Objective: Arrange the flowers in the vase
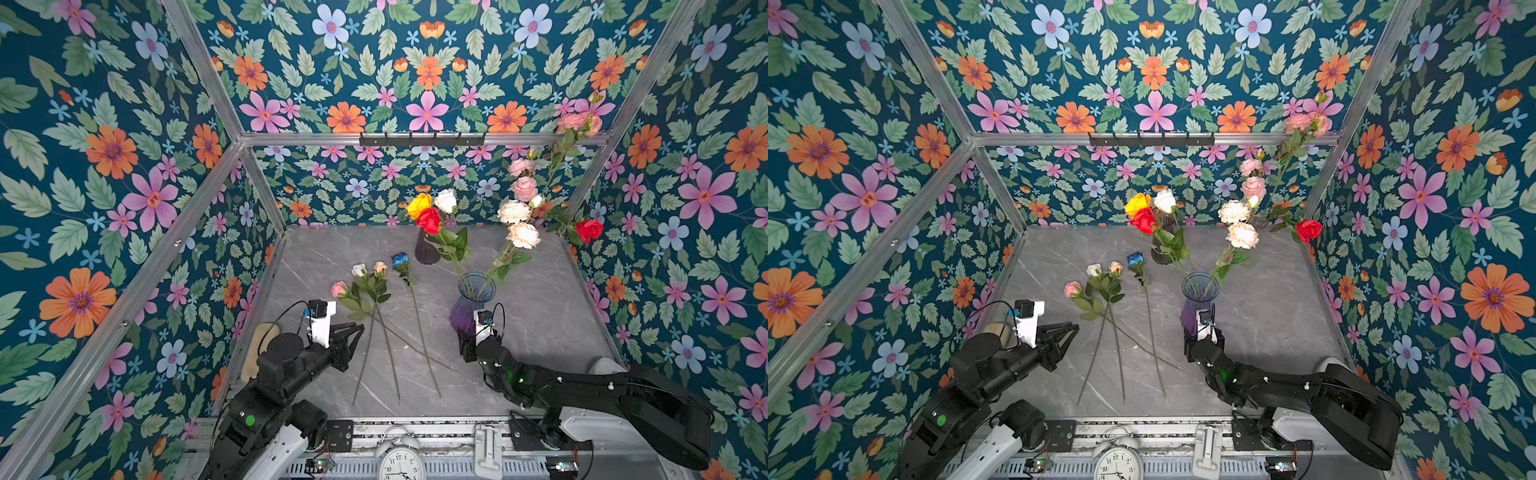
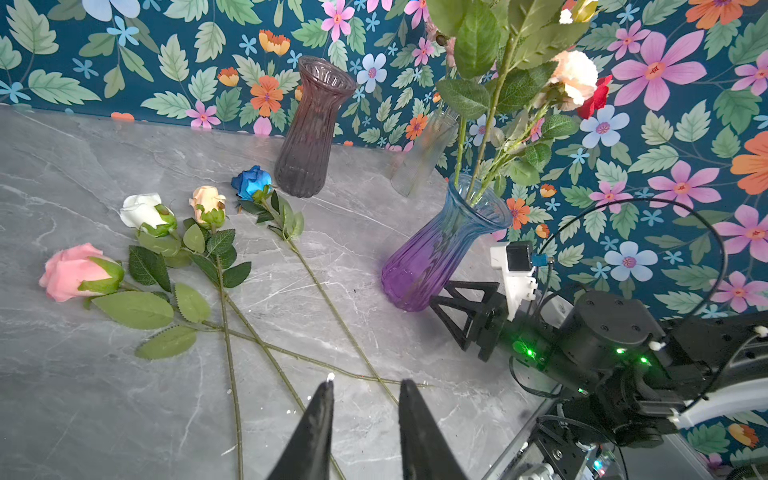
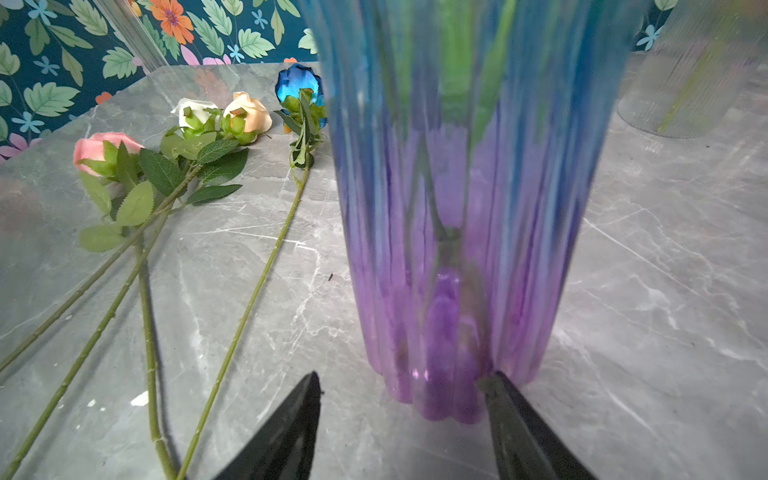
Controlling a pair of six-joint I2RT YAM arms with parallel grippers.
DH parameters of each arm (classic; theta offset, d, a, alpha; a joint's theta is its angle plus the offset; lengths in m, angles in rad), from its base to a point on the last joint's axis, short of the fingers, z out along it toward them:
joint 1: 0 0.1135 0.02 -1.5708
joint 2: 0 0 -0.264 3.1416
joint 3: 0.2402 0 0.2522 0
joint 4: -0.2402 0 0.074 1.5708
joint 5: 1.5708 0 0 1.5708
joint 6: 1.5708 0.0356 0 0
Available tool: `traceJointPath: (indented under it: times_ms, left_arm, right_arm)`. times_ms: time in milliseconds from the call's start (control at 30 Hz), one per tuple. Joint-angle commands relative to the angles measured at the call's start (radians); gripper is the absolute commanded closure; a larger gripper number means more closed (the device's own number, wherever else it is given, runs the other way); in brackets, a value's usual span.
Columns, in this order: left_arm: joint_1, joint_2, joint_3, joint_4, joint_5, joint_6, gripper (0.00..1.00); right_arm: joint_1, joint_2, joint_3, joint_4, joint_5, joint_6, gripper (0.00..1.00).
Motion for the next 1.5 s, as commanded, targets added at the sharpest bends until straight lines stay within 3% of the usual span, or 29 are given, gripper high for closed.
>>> traceJointPath:
  times_ms: [0, 367, 733, 800, 833, 900, 1100, 1333, 1467]
  left_arm:
    - [0.002, 0.000, -0.002, 0.028, 0.005, 0.013, 0.70]
    - [0.005, 0.004, -0.003, 0.028, 0.007, 0.016, 0.73]
    - [0.006, 0.011, -0.004, 0.027, 0.010, 0.025, 0.74]
    - [0.008, 0.011, -0.002, 0.027, 0.009, 0.025, 0.74]
    - [0.008, 0.011, -0.002, 0.027, 0.011, 0.025, 0.74]
    - [0.008, 0.010, -0.002, 0.027, 0.011, 0.024, 0.74]
    - [0.011, 0.010, -0.002, 0.028, 0.016, 0.027, 0.74]
    - [0.016, 0.010, -0.003, 0.028, 0.021, 0.028, 0.74]
    - [0.014, 0.005, -0.003, 0.025, 0.020, 0.029, 0.74]
  right_arm:
    - [-0.026, 0.020, 0.008, 0.061, -0.033, -0.021, 0.36]
    - [-0.158, 0.122, 0.078, 0.106, -0.144, -0.051, 0.35]
    - [-0.208, 0.273, 0.193, 0.118, -0.156, -0.035, 0.34]
    - [-0.209, 0.289, 0.197, 0.142, -0.184, -0.029, 0.23]
    - [-0.208, 0.297, 0.194, 0.158, -0.192, -0.024, 0.11]
    - [-0.205, 0.305, 0.185, 0.181, -0.196, -0.010, 0.04]
    - [-0.149, 0.322, 0.204, 0.165, -0.086, -0.002, 0.01]
    - [-0.136, 0.385, 0.289, 0.076, 0.143, 0.184, 0.01]
    - [-0.145, 0.430, 0.347, 0.037, 0.174, 0.197, 0.01]
